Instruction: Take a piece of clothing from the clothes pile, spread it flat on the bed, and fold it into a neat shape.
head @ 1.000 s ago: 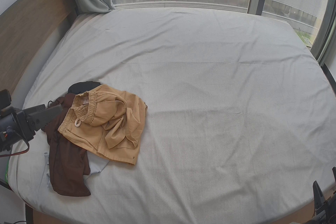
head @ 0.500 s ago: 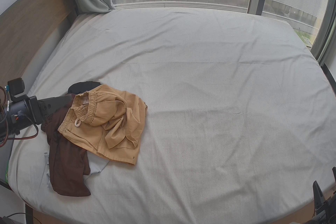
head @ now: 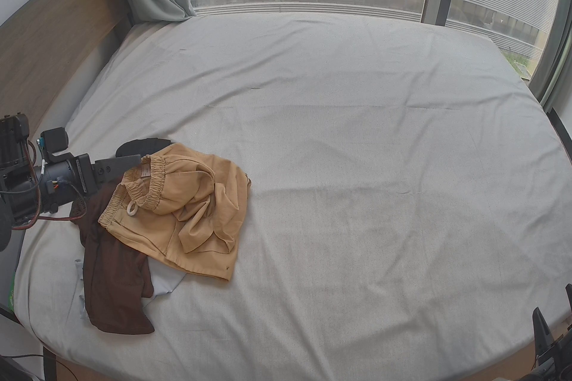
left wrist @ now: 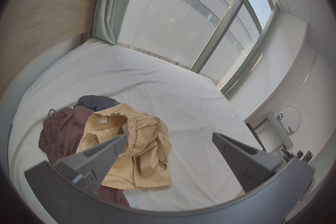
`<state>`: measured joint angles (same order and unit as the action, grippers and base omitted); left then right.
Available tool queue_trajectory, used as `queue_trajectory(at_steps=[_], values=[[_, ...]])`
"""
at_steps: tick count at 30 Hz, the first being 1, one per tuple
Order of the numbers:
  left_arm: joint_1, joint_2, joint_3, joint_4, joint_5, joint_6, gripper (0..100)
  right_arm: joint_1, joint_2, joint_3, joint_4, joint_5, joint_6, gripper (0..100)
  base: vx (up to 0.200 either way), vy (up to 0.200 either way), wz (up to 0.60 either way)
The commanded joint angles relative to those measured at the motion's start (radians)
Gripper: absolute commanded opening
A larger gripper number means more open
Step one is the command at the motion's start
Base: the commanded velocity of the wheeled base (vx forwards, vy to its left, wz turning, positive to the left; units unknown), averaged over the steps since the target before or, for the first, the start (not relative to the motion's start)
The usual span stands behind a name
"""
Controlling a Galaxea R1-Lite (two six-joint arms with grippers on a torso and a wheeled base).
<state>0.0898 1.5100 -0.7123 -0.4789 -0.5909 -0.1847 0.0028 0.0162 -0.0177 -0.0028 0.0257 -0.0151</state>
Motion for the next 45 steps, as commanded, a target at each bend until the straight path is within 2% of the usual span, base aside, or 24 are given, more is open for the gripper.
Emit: queue_trajectory(at_steps=[1, 10, 19, 27, 35, 45], values=[[0.001, 0.093, -0.013, -0.023, 0.0, -0.001, 100, 0.0, -0.016, 0.018, 0.0, 0.002, 0.0, 100, 0.0, 0.0, 0.0], [-0.001, 0.214, -0.045, -0.101, 0.002, -0.007, 100, 0.002, -0.016, 0.018, 0.0, 0.002, 0.0, 100, 0.0, 0.0, 0.0], [-0.004, 0.312, -0.095, -0.124, 0.009, -0.024, 100, 0.0, -0.016, 0.018, 0.0, 0.0, 0.0, 100, 0.0, 0.0, 0.0], [-0.013, 0.421, -0.125, -0.222, 0.016, -0.039, 100, 0.0, -0.016, 0.018, 0.0, 0.002, 0.0, 100, 0.0, 0.0, 0.0], [-0.035, 0.487, -0.225, -0.225, 0.042, -0.113, 100, 0.0, -0.016, 0.018, 0.0, 0.0, 0.0, 100, 0.0, 0.0, 0.0], [-0.076, 0.532, -0.259, -0.23, 0.043, -0.116, 100, 0.0, -0.016, 0.018, 0.0, 0.0, 0.0, 100, 0.0, 0.0, 0.0]])
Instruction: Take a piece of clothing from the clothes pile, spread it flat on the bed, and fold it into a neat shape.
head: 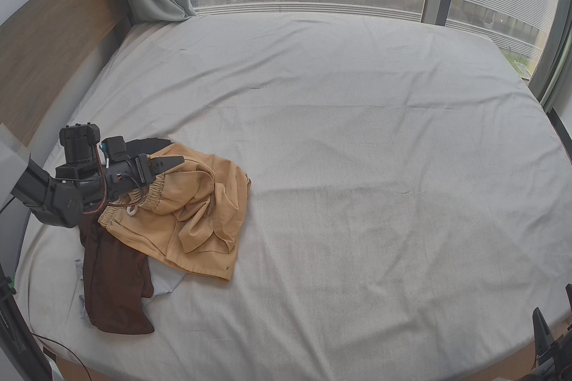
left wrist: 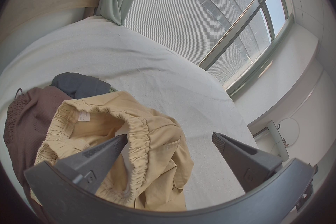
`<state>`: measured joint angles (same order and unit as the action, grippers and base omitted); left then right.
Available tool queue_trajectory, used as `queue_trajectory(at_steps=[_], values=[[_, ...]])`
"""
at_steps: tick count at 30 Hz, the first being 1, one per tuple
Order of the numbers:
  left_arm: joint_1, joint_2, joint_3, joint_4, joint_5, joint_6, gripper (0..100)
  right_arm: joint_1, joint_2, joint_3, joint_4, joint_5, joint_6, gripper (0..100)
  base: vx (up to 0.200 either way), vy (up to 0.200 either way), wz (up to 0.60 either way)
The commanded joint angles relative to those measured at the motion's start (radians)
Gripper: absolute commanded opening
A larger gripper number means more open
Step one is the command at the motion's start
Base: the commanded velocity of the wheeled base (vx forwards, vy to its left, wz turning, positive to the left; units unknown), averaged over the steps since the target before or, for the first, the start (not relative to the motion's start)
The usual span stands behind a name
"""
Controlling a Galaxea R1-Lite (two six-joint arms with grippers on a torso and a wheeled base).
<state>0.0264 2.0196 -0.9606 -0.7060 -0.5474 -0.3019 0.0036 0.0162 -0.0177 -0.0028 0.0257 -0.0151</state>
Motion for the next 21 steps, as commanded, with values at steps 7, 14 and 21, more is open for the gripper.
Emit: queue_trajectory(at_steps=[7, 14, 21], values=[[-0.023, 0.034, -0.021, -0.009, 0.001, 0.0, 100, -0.001, -0.016, 0.018, 0.0, 0.0, 0.0, 100, 0.0, 0.0, 0.0], [-0.028, 0.062, -0.023, -0.035, 0.001, 0.001, 100, -0.001, -0.016, 0.018, 0.0, 0.0, 0.0, 100, 0.0, 0.0, 0.0], [-0.028, 0.09, -0.021, -0.079, 0.021, -0.002, 0, 0.001, -0.016, 0.018, 0.0, 0.0, 0.0, 100, 0.0, 0.0, 0.0]])
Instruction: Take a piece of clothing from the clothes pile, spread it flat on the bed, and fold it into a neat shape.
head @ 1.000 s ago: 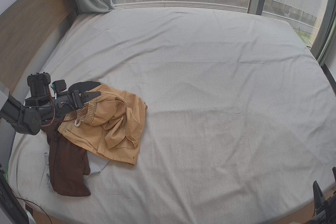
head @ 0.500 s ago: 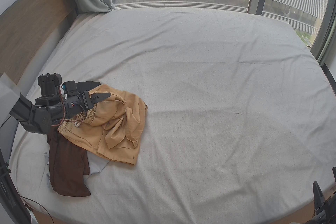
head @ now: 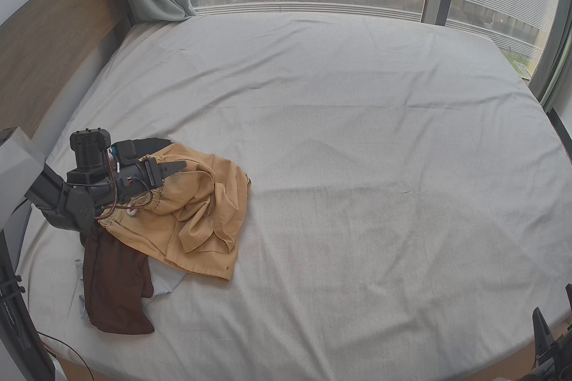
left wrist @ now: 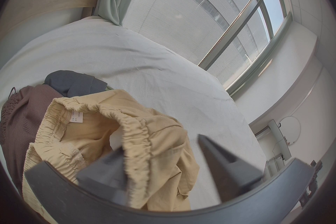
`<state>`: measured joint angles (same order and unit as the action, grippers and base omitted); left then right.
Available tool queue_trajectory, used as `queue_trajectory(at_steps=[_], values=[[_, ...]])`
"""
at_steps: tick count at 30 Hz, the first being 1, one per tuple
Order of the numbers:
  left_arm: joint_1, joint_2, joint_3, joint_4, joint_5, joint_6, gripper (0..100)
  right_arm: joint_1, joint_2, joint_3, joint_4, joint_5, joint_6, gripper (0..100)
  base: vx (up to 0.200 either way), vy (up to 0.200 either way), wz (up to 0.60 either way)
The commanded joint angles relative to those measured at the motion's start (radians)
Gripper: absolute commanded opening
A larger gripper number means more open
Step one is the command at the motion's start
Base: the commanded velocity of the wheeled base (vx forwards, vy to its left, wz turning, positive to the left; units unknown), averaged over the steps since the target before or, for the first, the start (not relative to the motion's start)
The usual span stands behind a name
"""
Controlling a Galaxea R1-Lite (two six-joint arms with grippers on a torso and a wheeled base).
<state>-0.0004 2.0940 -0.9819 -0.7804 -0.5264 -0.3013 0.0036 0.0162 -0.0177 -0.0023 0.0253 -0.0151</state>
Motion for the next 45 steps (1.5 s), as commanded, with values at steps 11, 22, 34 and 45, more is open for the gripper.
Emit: queue_trajectory(at_steps=[11, 22, 34, 45], values=[[0.005, -0.003, 0.022, -0.007, -0.006, -0.006, 0, -0.001, -0.016, 0.018, -0.001, 0.001, 0.0, 100, 0.0, 0.0, 0.0], [0.008, -0.193, 0.166, -0.014, -0.012, -0.071, 0, -0.002, -0.015, 0.018, -0.001, 0.001, 0.001, 100, 0.0, 0.0, 0.0], [0.008, -0.347, 0.29, -0.014, -0.014, -0.07, 0, -0.002, -0.015, 0.018, -0.001, 0.001, 0.001, 100, 0.0, 0.0, 0.0], [-0.024, -0.482, 0.382, -0.016, -0.011, -0.068, 0, -0.002, -0.015, 0.018, -0.001, 0.001, 0.001, 100, 0.0, 0.0, 0.0]])
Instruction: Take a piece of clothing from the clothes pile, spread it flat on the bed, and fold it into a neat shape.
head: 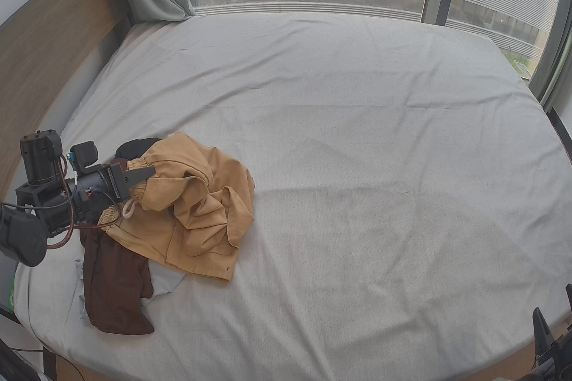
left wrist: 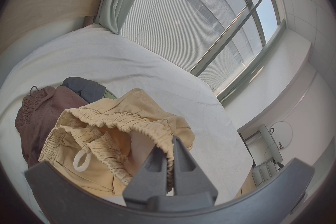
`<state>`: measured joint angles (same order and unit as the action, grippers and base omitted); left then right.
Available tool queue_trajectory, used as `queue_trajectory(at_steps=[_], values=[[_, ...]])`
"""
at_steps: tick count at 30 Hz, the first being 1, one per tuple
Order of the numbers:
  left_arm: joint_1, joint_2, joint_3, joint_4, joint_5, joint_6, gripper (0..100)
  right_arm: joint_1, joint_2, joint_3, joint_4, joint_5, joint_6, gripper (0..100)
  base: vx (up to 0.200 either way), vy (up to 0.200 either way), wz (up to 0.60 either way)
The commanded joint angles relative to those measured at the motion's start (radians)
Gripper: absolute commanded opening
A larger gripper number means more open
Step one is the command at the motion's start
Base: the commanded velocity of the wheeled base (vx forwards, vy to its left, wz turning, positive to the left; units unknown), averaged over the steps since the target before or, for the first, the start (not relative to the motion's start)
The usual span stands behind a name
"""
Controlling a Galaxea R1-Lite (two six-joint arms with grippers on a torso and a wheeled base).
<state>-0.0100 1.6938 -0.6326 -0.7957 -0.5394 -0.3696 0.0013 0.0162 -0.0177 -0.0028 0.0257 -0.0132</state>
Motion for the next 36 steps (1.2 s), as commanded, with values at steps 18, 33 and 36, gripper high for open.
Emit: queue_trajectory(at_steps=[18, 33, 36], values=[[-0.071, -0.18, 0.134, 0.001, 0.001, 0.006, 0, 0.0, -0.015, 0.018, 0.0, 0.0, -0.001, 100, 0.0, 0.0, 0.0], [-0.334, -0.221, 0.1, -0.011, 0.205, -0.229, 0, 0.0, -0.015, 0.018, 0.0, 0.0, -0.001, 100, 0.0, 0.0, 0.0], [-0.387, -0.221, 0.076, -0.048, 0.291, -0.325, 0, 0.0, -0.015, 0.018, 0.0, 0.0, -0.001, 100, 0.0, 0.0, 0.0]])
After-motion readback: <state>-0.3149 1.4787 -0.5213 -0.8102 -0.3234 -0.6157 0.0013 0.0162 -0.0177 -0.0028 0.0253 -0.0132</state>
